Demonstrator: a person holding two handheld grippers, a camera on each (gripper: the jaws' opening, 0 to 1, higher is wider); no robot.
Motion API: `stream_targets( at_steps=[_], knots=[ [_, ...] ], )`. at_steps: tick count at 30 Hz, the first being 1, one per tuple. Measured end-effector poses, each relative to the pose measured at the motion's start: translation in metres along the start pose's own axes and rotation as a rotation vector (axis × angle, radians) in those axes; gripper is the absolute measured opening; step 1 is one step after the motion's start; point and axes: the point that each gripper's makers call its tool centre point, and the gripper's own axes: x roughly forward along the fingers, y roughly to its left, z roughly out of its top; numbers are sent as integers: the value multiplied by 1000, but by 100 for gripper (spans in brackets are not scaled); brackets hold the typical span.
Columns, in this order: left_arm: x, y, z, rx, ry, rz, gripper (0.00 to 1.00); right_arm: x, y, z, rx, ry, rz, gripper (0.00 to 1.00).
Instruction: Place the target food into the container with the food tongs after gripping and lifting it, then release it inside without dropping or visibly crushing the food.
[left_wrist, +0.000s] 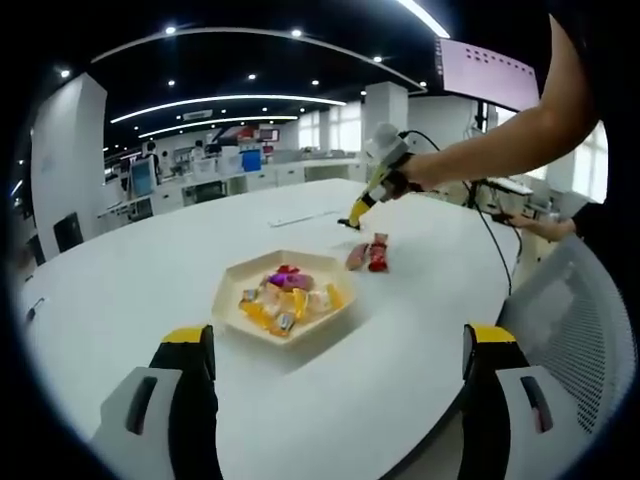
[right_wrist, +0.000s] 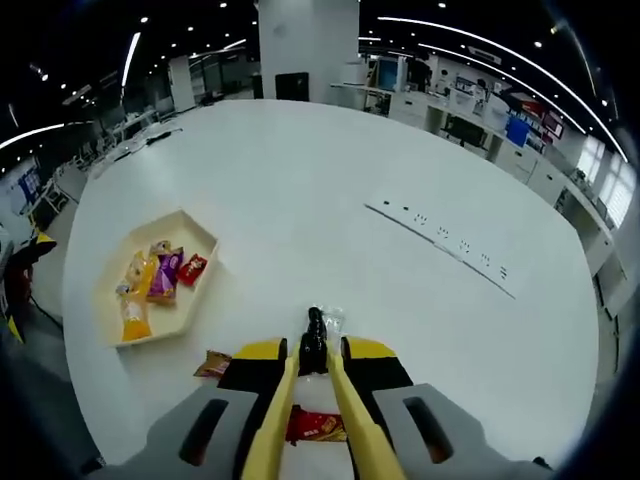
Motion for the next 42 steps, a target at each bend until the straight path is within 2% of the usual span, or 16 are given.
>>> stream_targets(
  at_steps=[11, 23, 34, 42],
  knots=[
    [1, -3, 0, 0, -5, -19, 100, -5, -1, 15, -19, -16, 1, 20],
    [1, -2, 2, 2, -13, -17, 100, -10, 17, 32, -49, -30, 44, 20],
    [1, -3, 2, 5, -17, -19, 99, -6, 60, 51, -116, -40, 132, 20],
    [0, -3, 3, 12, -18, -14, 99, -2, 90, 72, -156, -57, 182, 20]
  ],
)
